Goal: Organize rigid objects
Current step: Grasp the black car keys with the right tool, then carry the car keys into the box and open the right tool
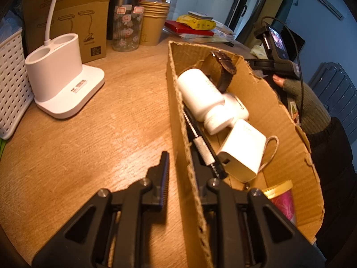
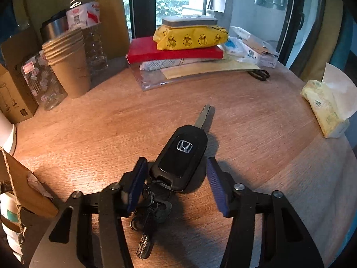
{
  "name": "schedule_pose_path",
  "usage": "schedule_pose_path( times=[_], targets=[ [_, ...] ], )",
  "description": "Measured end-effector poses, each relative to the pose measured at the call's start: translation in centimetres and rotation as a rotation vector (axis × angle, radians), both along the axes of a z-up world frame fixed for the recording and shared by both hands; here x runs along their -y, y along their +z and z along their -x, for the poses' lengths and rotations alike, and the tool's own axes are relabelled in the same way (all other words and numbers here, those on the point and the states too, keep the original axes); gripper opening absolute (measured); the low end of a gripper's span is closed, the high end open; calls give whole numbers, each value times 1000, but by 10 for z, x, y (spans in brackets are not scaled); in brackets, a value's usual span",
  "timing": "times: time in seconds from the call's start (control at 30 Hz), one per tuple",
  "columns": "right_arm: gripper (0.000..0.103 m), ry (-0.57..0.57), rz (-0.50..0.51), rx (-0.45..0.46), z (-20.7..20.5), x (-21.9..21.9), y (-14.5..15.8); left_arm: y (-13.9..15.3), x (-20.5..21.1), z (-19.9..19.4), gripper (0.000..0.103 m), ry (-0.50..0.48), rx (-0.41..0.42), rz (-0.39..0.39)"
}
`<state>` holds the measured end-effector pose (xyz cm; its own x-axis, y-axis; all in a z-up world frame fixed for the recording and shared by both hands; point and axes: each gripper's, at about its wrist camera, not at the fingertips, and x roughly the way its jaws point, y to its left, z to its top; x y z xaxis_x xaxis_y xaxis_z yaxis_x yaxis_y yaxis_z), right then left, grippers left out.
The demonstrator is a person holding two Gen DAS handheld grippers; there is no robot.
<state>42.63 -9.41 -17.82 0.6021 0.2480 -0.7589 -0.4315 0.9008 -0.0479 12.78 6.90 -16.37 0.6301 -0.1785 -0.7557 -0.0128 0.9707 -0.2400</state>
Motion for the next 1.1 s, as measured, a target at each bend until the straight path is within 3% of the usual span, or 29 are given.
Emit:
schedule_pose_path(
  times=[0.27,0.5,1.1],
  targets=[
    [41,-3,-27,-1,2,4,1,0,0,0,19,0,0,0],
    [40,-19,-115,6,8,17,7,0,0,0,19,0,0,0],
    [38,-6,-201,156,69,29,60,0,0,0,20,-1,0,0]
  ],
)
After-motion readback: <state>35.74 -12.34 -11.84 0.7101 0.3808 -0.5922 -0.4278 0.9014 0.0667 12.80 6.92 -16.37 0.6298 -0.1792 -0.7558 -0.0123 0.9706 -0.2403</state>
